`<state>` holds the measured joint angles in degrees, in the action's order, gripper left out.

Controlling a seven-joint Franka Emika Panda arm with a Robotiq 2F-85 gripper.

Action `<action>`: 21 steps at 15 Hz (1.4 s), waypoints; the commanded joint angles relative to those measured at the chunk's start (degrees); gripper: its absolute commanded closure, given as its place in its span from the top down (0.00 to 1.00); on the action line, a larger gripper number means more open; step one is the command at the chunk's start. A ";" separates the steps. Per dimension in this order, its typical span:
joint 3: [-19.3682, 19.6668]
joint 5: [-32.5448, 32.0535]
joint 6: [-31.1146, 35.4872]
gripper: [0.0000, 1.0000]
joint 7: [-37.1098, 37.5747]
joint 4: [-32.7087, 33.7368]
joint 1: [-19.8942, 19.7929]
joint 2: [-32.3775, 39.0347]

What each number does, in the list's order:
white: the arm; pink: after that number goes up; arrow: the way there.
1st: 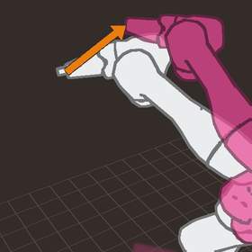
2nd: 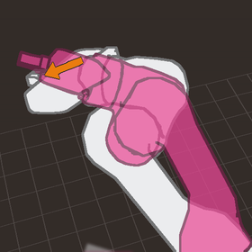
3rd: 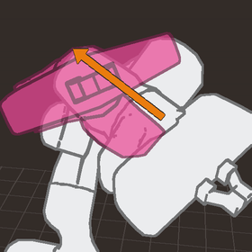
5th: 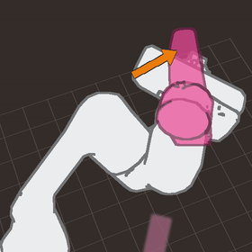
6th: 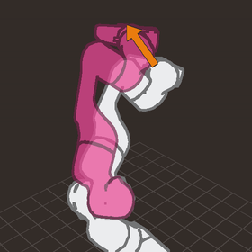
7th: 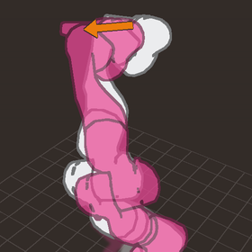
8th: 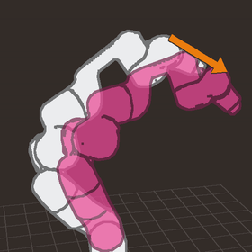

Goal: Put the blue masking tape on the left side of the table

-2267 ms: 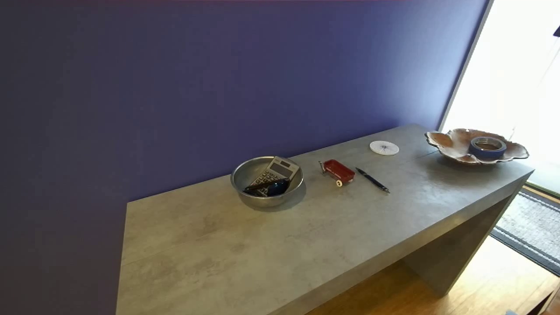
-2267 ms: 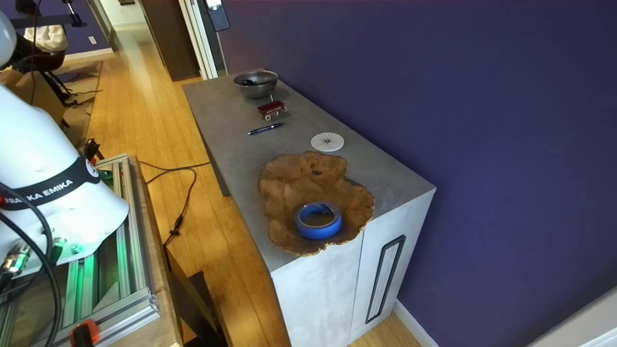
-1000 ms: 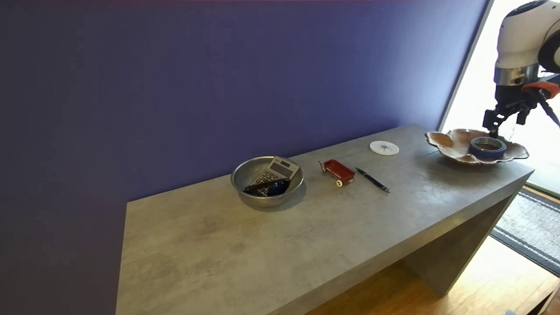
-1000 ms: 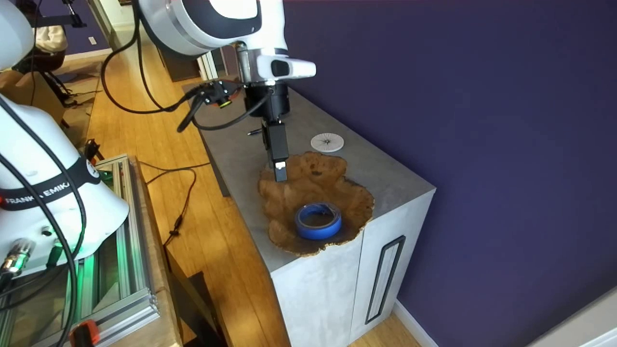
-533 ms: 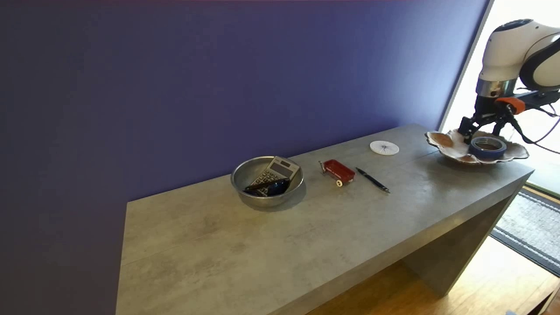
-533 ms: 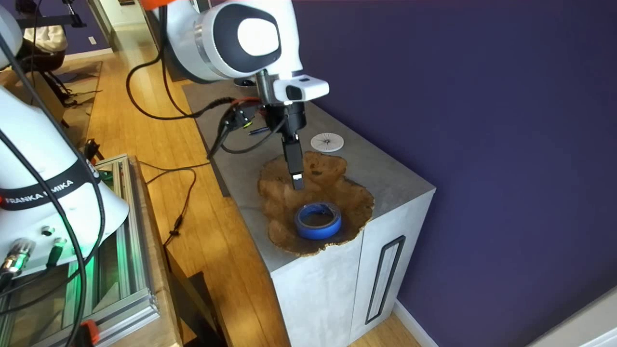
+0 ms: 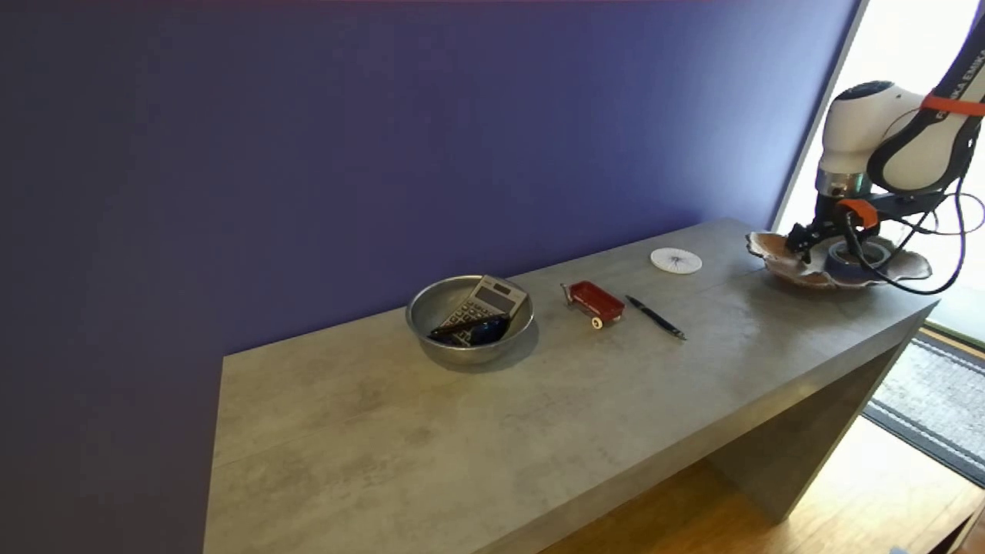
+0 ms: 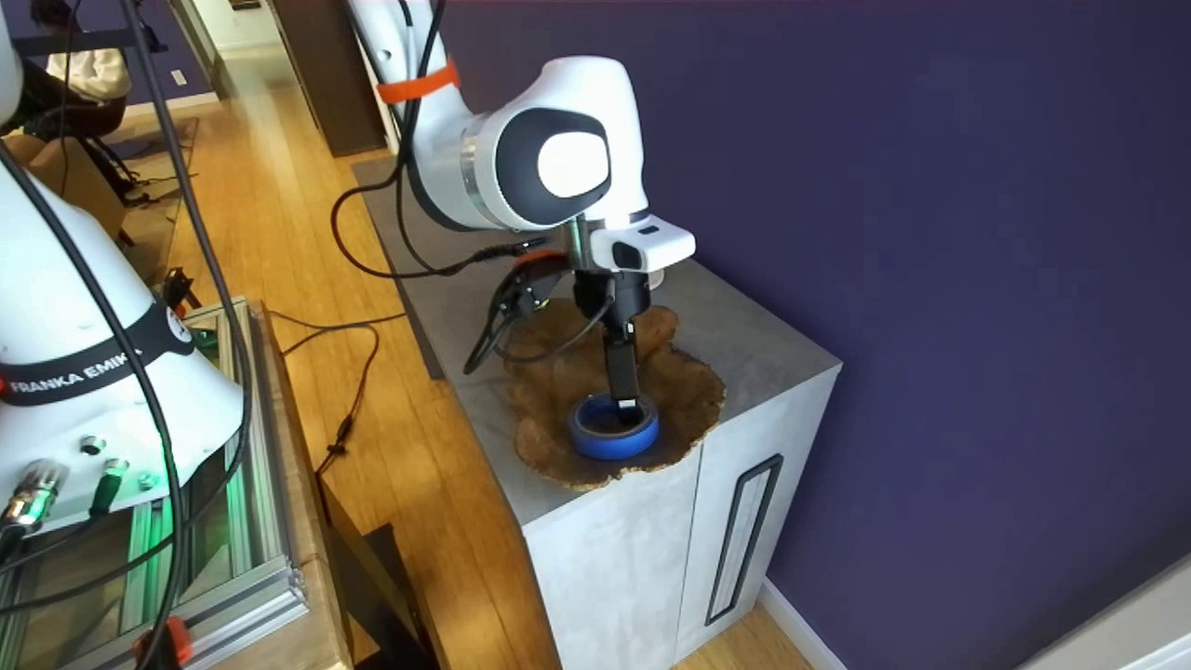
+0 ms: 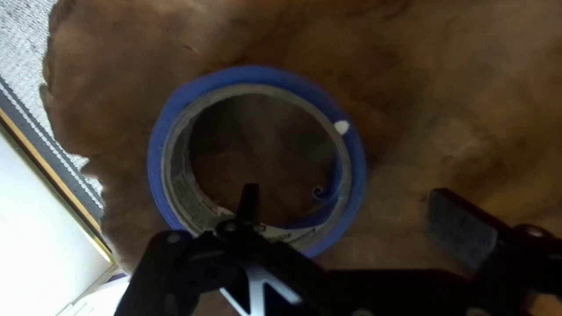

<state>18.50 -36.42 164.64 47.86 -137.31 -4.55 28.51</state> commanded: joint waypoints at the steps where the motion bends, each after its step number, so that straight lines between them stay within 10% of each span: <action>1: 1.55 7.35 1.71 0.68 -4.72 2.02 1.91 3.92; 10: 0.43 25.00 -0.32 0.02 -22.31 -2.86 0.77 -3.88; 21: -8.83 25.92 1.19 0.03 -40.87 -26.08 3.30 -32.91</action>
<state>13.82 -10.24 166.33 9.51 -155.42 -2.71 5.21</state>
